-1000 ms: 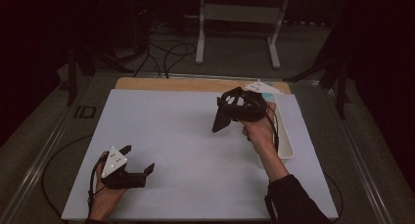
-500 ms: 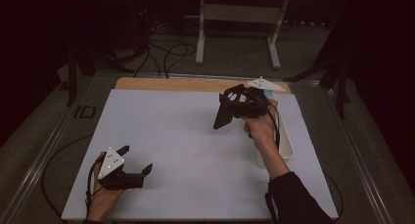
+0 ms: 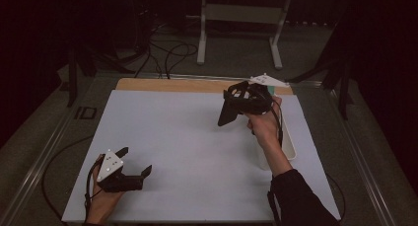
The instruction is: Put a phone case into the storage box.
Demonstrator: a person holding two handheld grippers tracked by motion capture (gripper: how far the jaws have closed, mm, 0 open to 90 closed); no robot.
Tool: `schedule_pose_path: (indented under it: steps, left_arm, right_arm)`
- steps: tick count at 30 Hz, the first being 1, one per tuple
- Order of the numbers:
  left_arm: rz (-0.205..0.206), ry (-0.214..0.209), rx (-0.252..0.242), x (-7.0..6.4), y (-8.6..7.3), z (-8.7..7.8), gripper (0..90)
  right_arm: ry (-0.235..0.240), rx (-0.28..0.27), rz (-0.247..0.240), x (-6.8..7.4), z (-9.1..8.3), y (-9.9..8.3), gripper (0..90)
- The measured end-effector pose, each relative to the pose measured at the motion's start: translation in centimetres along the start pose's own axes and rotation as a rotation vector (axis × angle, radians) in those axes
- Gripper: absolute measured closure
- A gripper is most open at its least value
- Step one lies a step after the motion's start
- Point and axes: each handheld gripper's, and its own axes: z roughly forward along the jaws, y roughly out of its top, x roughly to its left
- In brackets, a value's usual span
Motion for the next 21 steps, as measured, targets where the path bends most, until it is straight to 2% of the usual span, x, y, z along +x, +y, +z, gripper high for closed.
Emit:
schedule_pose_path:
  steps: [16,21]
  left_arm:
    - [0.0,0.002,0.004,-0.1,-0.1,0.1,0.4]
    - [0.002,0.001,0.005,-0.1,-0.1,0.2,0.4]
  right_arm:
    - [-0.049,0.012,-0.034,-0.7,0.9,1.0,13.7]
    - [-0.068,0.012,-0.028,-1.2,1.1,1.3,13.7]
